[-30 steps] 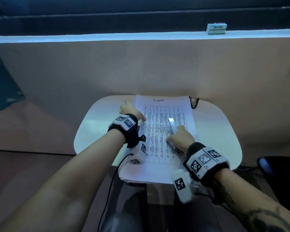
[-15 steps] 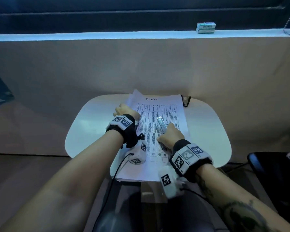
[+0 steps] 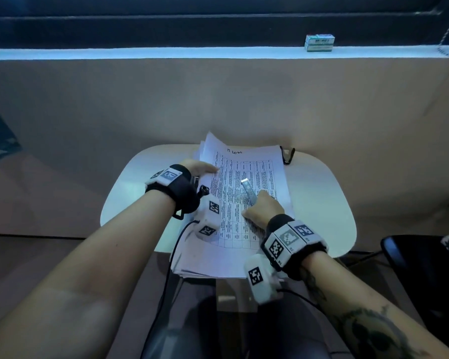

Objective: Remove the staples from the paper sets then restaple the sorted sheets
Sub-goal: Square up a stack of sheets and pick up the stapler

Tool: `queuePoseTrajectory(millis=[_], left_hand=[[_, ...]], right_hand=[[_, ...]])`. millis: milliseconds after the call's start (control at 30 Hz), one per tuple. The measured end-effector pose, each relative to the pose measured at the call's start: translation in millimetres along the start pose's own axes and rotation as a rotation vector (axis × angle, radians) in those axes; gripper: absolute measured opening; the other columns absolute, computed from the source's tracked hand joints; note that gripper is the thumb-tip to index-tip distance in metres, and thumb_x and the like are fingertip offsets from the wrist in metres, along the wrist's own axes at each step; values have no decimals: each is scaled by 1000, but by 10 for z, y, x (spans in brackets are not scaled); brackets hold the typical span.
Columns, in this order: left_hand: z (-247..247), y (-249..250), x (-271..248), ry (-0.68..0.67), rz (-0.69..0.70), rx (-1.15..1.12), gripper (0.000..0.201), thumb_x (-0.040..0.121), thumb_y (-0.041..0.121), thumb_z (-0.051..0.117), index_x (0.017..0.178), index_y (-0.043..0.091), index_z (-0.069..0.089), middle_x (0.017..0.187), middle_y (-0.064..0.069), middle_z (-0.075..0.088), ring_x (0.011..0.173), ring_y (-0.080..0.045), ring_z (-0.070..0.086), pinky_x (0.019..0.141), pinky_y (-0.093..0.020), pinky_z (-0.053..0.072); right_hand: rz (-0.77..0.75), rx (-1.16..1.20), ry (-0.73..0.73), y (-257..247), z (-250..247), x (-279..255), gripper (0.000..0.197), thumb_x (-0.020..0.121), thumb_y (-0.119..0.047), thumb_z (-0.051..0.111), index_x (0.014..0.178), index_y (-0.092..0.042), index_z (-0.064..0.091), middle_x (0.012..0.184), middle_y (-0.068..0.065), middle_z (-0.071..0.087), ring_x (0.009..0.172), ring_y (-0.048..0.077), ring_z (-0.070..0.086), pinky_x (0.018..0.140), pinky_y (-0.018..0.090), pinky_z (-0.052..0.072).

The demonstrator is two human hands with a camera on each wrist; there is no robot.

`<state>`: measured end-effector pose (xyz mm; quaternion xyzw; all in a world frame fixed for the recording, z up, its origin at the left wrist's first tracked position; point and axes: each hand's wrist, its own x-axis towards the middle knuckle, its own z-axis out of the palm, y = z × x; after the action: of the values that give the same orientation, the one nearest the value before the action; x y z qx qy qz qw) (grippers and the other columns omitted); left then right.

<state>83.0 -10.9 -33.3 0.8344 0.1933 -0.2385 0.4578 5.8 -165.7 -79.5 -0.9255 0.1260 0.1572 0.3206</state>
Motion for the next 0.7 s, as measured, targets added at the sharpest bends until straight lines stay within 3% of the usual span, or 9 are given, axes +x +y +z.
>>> queuePoseTrajectory(millis=[100,200,233,333,367,400,467,567,700], left_hand=[[-25,7,-7,4,-1,-57,71,74,30,76,132,2,46,138,-12,46,124,-30,49,99,-38,41],[31,47,-63,-7,-1,-32,47,92,28,51,132,5,40,147,-16,32,120,-30,45,94,-37,38],[60,67,-90,-33,0,-44,39,93,26,44,127,6,42,146,-16,29,118,-30,43,94,-37,36],[97,136,-100,17,9,-25,16,91,19,46,84,5,50,139,-18,39,113,-31,48,78,-33,38],[91,137,-113,32,30,15,17,92,20,49,89,5,54,142,-18,39,124,-31,45,77,-33,41],[88,106,-59,30,50,37,26,93,22,51,108,2,56,143,-18,39,132,-30,40,79,-30,46],[90,65,62,17,95,15,44,91,19,57,129,-3,47,139,-19,45,131,-30,42,87,-31,48],[102,-44,227,35,135,-9,46,86,15,63,126,-6,50,131,-21,52,123,-35,49,102,-40,41],[65,-213,617,-103,70,-115,65,75,36,70,127,4,49,131,-16,53,116,-37,52,87,-43,48]], right_hand=[[-1,8,-1,2,2,2,29,88,-17,55,111,-8,41,95,7,52,84,24,55,72,34,47],[-5,6,3,6,-2,-1,28,88,-17,56,109,-8,40,95,7,51,84,24,54,70,33,44],[-7,5,5,10,-1,-2,27,88,-17,56,109,-9,40,95,7,50,84,23,53,69,32,43],[-20,-5,18,20,1,4,25,88,-18,55,105,-9,39,94,6,49,84,23,51,70,30,40],[-22,-6,22,22,2,7,25,88,-18,55,106,-9,40,95,6,49,84,23,51,70,30,40],[-23,-7,24,24,3,8,27,88,-18,55,108,-8,40,95,6,49,85,24,51,71,30,40],[-27,-12,26,28,7,11,28,88,-18,55,110,-7,41,94,6,49,85,23,51,71,30,40],[-33,-13,34,35,14,21,23,89,-18,54,103,-9,38,87,4,47,83,23,50,69,30,39],[-33,-8,39,43,19,26,24,89,-19,55,103,-11,37,93,5,48,83,23,50,69,30,39]])
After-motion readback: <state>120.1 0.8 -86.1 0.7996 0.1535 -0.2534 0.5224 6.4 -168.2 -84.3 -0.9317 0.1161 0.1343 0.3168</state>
